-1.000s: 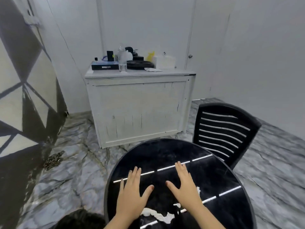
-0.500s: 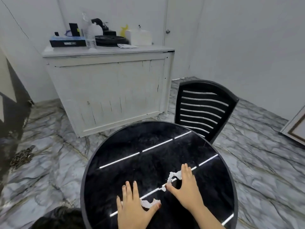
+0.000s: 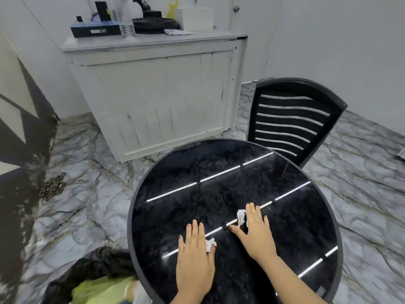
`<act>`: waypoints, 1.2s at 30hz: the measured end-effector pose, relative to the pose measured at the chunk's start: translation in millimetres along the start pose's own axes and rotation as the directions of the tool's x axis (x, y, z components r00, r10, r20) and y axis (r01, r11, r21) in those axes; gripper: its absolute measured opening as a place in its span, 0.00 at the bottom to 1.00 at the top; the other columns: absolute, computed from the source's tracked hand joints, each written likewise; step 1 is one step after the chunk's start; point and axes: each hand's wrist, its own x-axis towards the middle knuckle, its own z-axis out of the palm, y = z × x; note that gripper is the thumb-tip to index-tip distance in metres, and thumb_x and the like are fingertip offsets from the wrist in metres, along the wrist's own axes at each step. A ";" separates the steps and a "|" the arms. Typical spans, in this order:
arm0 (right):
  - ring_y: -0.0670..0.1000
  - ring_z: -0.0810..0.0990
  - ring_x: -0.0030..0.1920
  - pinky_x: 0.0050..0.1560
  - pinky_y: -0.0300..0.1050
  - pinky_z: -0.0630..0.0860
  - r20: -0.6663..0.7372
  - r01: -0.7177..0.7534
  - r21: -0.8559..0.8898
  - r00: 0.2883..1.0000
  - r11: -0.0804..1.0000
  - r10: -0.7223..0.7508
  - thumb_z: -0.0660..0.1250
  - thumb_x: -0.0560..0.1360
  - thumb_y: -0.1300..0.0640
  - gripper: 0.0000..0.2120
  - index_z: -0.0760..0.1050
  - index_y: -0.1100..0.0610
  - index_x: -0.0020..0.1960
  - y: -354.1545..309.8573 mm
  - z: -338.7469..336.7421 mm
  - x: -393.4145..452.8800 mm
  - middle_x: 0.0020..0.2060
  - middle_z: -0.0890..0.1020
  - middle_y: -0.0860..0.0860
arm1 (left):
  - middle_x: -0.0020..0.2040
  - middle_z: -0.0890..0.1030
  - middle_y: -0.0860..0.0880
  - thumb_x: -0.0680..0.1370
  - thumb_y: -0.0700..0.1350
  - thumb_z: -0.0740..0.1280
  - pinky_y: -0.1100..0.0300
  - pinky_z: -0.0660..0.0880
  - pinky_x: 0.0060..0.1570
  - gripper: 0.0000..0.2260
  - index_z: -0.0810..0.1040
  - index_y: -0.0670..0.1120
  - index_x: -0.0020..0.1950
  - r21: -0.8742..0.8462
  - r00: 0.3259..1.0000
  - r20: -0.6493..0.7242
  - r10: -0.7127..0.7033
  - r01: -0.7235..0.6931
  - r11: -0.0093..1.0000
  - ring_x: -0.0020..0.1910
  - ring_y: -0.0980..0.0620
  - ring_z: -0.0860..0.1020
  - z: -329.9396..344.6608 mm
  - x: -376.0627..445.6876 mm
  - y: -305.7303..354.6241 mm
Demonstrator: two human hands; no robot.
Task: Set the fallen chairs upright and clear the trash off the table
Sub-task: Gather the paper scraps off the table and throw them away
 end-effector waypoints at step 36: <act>0.46 0.74 0.63 0.61 0.30 0.64 0.371 0.371 0.478 0.736 0.796 -0.566 0.60 0.78 0.60 0.16 0.71 0.55 0.66 -257.1 184.1 -108.3 0.64 0.76 0.52 | 0.76 0.60 0.51 0.81 0.52 0.53 0.55 0.56 0.73 0.23 0.57 0.49 0.75 -0.587 0.753 -0.007 -0.658 0.530 0.612 0.75 0.52 0.57 -54.8 -120.2 -276.9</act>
